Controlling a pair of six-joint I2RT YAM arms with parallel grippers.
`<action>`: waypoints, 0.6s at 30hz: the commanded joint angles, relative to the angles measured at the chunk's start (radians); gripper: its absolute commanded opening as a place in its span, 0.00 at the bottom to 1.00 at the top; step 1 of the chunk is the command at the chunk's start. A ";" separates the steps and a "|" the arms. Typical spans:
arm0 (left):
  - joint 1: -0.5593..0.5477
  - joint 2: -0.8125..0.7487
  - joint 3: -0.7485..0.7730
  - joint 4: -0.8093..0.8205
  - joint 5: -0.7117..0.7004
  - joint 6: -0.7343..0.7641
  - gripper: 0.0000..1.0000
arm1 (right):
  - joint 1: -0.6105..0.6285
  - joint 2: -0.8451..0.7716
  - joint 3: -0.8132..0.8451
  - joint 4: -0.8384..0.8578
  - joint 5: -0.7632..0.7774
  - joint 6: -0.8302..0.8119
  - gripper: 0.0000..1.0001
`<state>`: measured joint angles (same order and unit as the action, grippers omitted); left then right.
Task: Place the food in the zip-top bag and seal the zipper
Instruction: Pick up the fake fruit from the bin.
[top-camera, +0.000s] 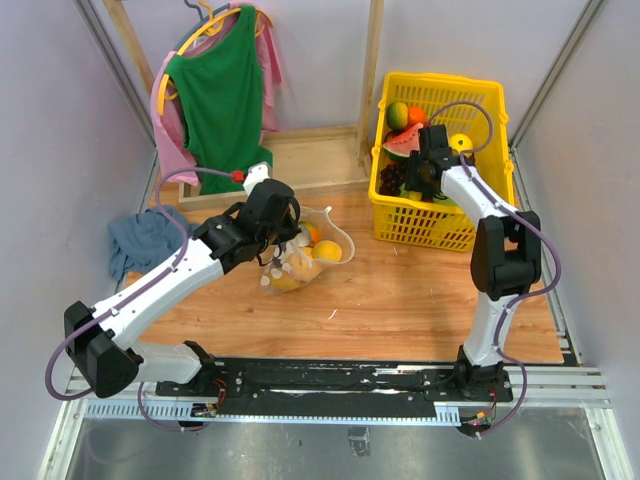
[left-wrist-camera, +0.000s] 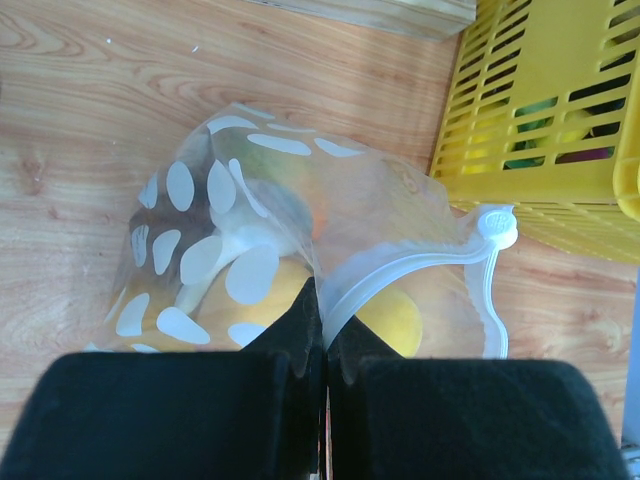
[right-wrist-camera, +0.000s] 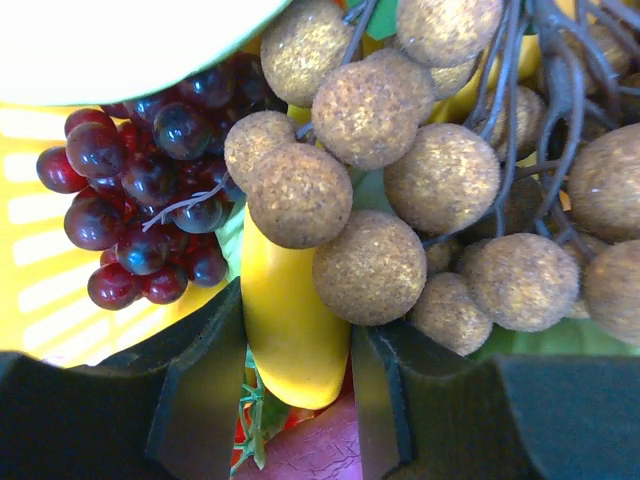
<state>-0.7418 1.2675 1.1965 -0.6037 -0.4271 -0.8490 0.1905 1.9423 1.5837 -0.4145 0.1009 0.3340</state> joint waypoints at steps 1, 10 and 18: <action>0.005 -0.004 0.011 0.041 0.015 0.029 0.00 | -0.017 -0.067 -0.019 0.031 -0.005 -0.033 0.35; 0.005 -0.027 0.013 0.052 0.052 0.053 0.00 | -0.017 -0.262 -0.094 0.050 -0.109 -0.061 0.26; 0.006 -0.037 0.011 0.073 0.093 0.077 0.00 | -0.018 -0.421 -0.146 0.094 -0.169 -0.071 0.26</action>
<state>-0.7414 1.2652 1.1965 -0.5827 -0.3553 -0.7925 0.1822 1.5932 1.4807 -0.3573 -0.0265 0.2825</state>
